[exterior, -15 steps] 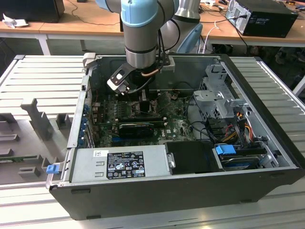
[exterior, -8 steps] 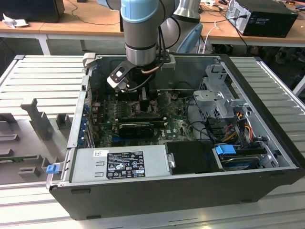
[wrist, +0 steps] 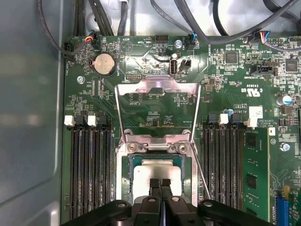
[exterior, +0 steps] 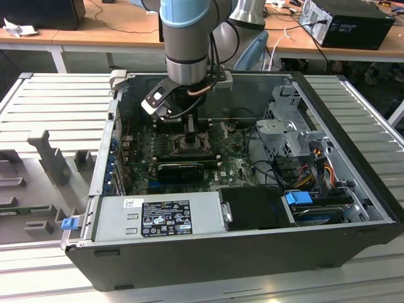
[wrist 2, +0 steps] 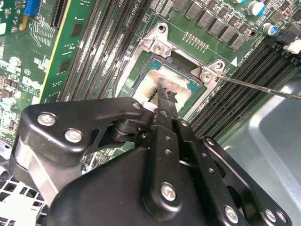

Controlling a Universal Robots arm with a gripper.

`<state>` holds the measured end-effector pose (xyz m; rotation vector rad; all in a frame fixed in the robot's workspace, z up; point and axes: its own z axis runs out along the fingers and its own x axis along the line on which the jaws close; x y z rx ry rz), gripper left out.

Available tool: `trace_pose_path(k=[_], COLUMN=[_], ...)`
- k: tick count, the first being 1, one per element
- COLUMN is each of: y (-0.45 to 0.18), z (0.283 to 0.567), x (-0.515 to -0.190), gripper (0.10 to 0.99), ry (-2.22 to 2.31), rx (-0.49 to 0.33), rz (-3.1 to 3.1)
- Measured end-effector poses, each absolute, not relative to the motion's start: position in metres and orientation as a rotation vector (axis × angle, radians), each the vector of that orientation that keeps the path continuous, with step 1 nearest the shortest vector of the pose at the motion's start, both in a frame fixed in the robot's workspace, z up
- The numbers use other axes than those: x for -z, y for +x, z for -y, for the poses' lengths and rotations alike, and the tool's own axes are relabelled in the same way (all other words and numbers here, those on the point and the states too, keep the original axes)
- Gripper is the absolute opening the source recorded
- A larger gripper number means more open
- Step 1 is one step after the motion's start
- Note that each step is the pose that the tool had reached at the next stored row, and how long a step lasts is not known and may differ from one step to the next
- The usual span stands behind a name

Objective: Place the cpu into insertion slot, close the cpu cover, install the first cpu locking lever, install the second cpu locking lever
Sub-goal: 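Place the cpu into insertion slot, then close the cpu cover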

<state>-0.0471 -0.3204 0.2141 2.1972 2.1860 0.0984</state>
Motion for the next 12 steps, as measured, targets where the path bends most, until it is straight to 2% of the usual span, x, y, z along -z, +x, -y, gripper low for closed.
trace_pose_path(k=[12], y=[-0.0452], z=[0.3205], x=[-0.2189], gripper=[0.106], ry=[2.207], rx=[-0.096], rz=[-2.191])
